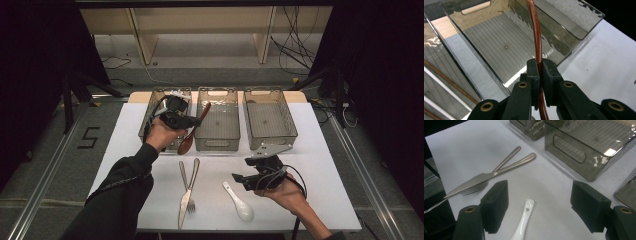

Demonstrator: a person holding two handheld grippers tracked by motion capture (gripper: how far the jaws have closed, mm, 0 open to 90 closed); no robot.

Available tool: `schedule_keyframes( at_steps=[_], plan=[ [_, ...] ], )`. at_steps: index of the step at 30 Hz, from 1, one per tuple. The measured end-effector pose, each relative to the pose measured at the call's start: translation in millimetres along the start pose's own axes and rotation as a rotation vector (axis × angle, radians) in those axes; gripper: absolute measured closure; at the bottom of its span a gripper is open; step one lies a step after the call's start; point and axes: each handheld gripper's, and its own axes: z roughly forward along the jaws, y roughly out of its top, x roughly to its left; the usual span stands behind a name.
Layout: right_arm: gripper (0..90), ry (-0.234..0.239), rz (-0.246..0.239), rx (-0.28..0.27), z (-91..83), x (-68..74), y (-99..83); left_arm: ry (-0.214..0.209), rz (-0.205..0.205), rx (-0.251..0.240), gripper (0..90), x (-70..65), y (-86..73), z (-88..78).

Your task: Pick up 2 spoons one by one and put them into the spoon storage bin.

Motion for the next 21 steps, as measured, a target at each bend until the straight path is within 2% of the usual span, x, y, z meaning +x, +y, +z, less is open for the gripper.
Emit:
schedule_keyframes(
  at_steps=[6, 15, 21],
  plan=[
    [31.5, 0.003, 0.000, 0.000, 0.4, -0.7, -0.4, 0.006, -0.010, -0.027, 83.9, 2.1, 13.1, 7.5],
    [31.5, 0.003, -0.001, 0.000, 0.5, -1.4, -0.4, 0.028, -0.029, -0.059, 83.8, 9.9, 24.5, 19.9],
    [31.5, 0.005, -0.001, 0.002, 1.0, -1.4, -0.5, 0.039, -0.072, -0.102, 83.8, 19.9, 28.2, 28.2]
  ],
)
